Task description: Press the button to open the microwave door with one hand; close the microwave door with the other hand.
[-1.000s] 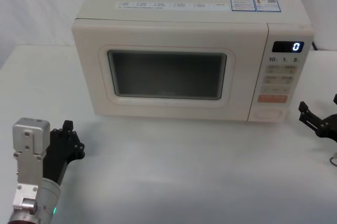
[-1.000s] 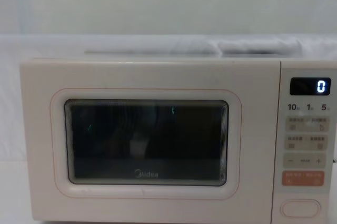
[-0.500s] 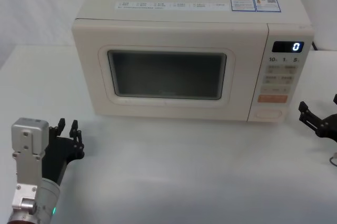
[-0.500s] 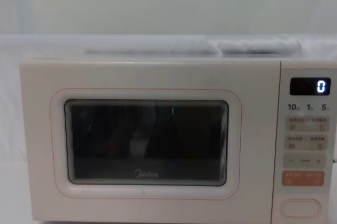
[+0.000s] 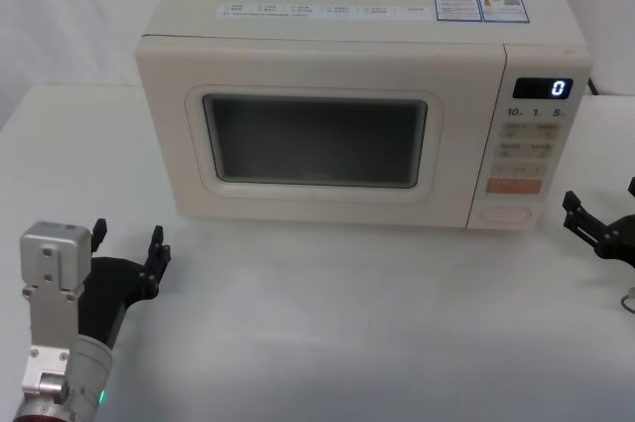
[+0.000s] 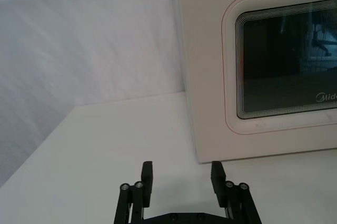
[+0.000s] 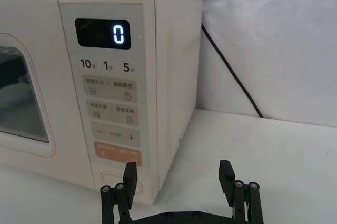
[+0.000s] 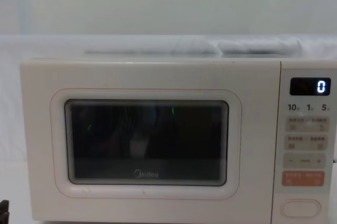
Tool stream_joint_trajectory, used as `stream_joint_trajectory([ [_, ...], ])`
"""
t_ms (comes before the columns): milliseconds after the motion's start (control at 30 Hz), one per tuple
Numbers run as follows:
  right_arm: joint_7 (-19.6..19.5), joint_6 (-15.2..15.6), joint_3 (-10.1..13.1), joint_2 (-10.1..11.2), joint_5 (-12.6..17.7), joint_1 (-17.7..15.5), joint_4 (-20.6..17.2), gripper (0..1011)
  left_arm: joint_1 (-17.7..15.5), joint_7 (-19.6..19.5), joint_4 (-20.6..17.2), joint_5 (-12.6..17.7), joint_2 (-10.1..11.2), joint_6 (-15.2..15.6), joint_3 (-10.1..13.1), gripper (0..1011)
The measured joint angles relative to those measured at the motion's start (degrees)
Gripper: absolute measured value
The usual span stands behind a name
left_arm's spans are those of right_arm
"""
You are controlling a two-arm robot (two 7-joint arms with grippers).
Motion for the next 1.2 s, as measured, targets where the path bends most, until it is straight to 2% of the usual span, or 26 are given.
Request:
stream_joint_trajectory([
  [200, 0.0, 0.0, 0.0, 0.0, 0.0, 0.0, 0.0, 1002, 0.0, 0.0, -0.02, -0.04, 0.0, -0.04, 0.0, 897],
  [233, 0.0, 0.0, 0.0, 0.0, 0.0, 0.0, 0.0, 1002, 0.0, 0.0, -0.02, -0.04, 0.0, -0.04, 0.0, 897],
  [367, 0.0, 0.0, 0.0, 0.0, 0.0, 0.0, 0.0, 1002, 0.0, 0.0, -0.02, -0.06, 0.0, -0.04, 0.0, 1001],
  [1200, 0.0, 0.0, 0.0, 0.0, 0.0, 0.0, 0.0, 1002, 0.0, 0.0, -0.02, -0.06, 0.0, -0.04, -0.01, 1001],
])
